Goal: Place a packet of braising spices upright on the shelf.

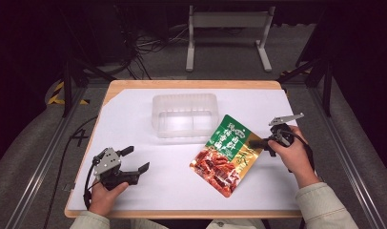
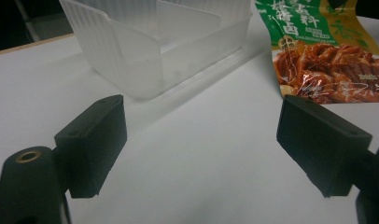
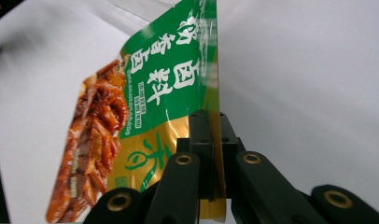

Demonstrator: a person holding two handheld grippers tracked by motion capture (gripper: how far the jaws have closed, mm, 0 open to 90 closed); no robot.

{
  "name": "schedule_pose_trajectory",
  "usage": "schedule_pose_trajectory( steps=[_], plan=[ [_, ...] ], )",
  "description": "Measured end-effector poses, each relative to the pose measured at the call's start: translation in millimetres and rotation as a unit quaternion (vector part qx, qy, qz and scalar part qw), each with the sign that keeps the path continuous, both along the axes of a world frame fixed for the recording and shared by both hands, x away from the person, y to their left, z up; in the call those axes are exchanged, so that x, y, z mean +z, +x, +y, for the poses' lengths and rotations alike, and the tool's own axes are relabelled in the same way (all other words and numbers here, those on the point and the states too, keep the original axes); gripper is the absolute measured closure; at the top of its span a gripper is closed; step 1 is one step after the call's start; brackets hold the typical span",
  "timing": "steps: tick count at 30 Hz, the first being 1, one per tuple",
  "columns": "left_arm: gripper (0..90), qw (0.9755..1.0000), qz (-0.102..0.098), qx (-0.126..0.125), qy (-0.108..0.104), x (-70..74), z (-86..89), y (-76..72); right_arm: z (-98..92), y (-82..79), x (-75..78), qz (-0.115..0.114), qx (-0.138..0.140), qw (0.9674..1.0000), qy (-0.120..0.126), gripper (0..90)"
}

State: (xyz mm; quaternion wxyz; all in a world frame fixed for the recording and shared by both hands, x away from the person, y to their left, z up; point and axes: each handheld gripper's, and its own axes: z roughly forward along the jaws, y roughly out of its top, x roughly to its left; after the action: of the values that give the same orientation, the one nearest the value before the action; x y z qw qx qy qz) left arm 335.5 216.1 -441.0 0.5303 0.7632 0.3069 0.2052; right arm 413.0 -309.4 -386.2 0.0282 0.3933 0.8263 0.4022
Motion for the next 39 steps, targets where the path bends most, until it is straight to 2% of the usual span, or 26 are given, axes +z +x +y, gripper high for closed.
schedule_pose_trajectory(
  steps=[14, 18, 28, 36, 39],
  plan=[
    [16.7, 1.0000, -0.002, -0.002, 0.003, 0.3, 0.2, 0.0, 7.9, -30.0, 50.4, -0.022, 0.037, 0.9980, 0.046, 89.9],
    [16.7, 1.0000, -0.002, -0.001, 0.003, 0.4, 0.3, -0.2, 10.4, -36.8, 61.1, -0.028, 0.051, 0.9962, 0.065, 89.9],
    [16.7, 1.0000, -0.002, -0.001, 0.002, 0.5, 0.0, -0.2, 14.7, -53.6, 89.1, -0.053, 0.078, 0.9918, 0.085, 89.9],
    [16.7, 1.0000, -0.003, -0.002, 0.002, 0.5, 0.2, 0.1, 11.7, -56.0, 100.1, -0.079, 0.068, 0.9911, 0.083, 89.9],
    [16.7, 1.0000, -0.004, -0.002, 0.003, 0.4, 0.2, 0.4, 9.2, -57.0, 102.6, -0.104, 0.061, 0.9888, 0.088, 89.8]
  ],
)
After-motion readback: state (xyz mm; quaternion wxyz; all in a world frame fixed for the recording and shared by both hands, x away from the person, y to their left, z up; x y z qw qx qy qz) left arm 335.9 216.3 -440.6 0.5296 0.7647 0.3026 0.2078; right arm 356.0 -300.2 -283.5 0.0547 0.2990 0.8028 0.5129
